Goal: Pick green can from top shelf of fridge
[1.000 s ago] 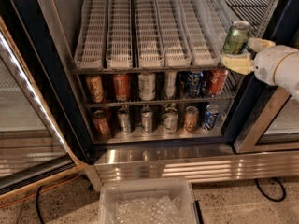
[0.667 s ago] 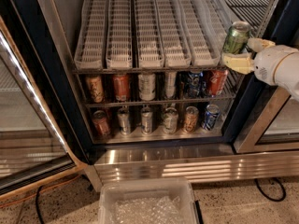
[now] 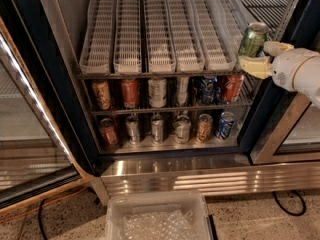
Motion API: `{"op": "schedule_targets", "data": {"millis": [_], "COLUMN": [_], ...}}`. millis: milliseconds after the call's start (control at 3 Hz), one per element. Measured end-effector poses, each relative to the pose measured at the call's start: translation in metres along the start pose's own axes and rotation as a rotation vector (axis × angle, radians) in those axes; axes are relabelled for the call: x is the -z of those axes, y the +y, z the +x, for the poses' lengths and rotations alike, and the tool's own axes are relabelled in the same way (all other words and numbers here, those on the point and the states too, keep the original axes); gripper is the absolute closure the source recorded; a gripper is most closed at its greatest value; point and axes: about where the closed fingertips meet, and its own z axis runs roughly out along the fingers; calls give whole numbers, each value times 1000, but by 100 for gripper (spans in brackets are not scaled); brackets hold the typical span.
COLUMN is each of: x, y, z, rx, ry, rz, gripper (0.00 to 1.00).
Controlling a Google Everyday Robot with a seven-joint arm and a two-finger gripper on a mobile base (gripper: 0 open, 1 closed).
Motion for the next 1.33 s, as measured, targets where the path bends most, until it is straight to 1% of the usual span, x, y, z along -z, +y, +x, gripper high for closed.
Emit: {"op": "schedule_targets", "data": {"millis": [333, 667, 1000, 1333], "x": [0, -15, -33, -40], "y": [0, -3, -24, -42], "z": [0, 0, 2, 2], "rx": [0, -16, -28, -22], "ry": [0, 1, 2, -7], "rz": [0, 14, 80, 147], "gripper": [36, 42, 45, 45]}}
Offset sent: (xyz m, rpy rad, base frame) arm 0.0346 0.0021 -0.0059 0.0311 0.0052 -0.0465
